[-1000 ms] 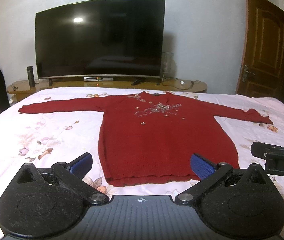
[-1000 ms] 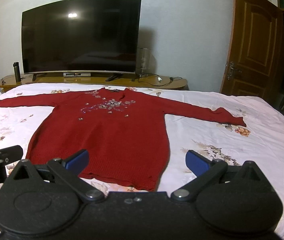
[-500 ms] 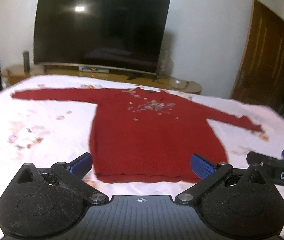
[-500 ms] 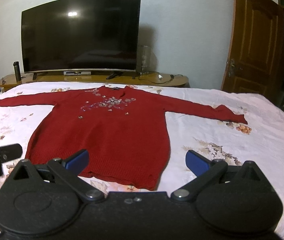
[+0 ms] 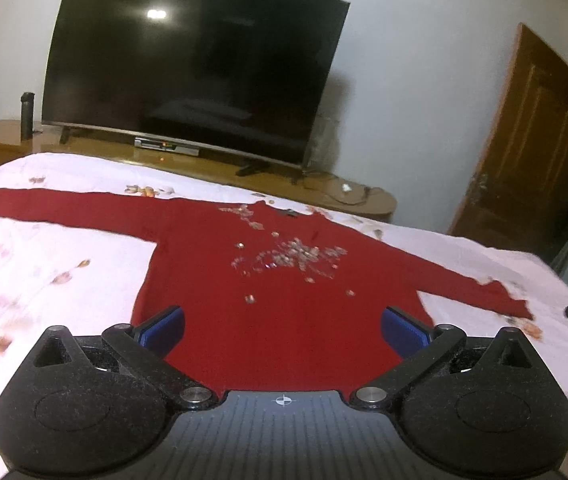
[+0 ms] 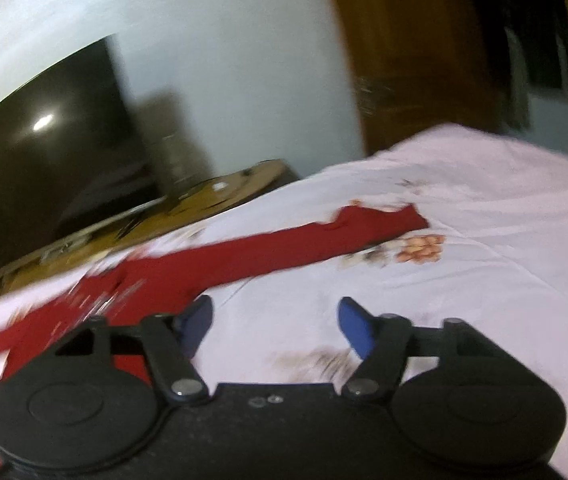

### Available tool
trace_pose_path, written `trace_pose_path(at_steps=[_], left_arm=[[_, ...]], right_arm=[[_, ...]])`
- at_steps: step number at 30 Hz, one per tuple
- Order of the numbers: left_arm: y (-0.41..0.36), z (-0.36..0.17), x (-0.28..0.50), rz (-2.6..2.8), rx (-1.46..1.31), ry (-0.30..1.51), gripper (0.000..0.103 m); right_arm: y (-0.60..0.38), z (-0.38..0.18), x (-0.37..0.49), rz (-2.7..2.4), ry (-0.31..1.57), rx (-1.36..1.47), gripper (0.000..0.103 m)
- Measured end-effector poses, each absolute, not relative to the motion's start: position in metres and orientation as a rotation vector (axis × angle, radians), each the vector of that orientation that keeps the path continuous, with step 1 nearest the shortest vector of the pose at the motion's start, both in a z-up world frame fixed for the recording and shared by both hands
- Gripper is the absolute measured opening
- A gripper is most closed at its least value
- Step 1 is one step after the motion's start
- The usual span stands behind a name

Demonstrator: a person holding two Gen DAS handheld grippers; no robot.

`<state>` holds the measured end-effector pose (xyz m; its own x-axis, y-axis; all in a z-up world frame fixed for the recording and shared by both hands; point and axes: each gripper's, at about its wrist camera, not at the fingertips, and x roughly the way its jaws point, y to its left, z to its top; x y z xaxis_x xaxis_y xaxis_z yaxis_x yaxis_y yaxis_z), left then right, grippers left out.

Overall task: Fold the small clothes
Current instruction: 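Grasp the sweater sleeve cuff with the right gripper and lift it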

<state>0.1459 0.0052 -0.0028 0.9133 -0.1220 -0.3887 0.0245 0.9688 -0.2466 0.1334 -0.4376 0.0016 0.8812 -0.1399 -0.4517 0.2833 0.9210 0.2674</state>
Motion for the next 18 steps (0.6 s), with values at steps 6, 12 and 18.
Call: trace_pose_path(at_steps=[6, 12, 18], left_arm=[[-0.029, -0.034, 0.239, -0.040, -0.260, 0.575, 0.103], [-0.056, -0.052, 0.280, -0.015, -0.247, 0.629, 0.103], [-0.054, -0.063, 0.294, 0.010, -0.243, 0.653, 0.103]], right_arm=[[-0.565, -0.053, 0.235, -0.333, 0.446, 0.614, 0.038], [-0.640, -0.116, 0.295, -0.393, 0.498, 0.825, 0.039], [-0.653, -0.135, 0.315, -0.336, 0.481, 0.884, 0.036]])
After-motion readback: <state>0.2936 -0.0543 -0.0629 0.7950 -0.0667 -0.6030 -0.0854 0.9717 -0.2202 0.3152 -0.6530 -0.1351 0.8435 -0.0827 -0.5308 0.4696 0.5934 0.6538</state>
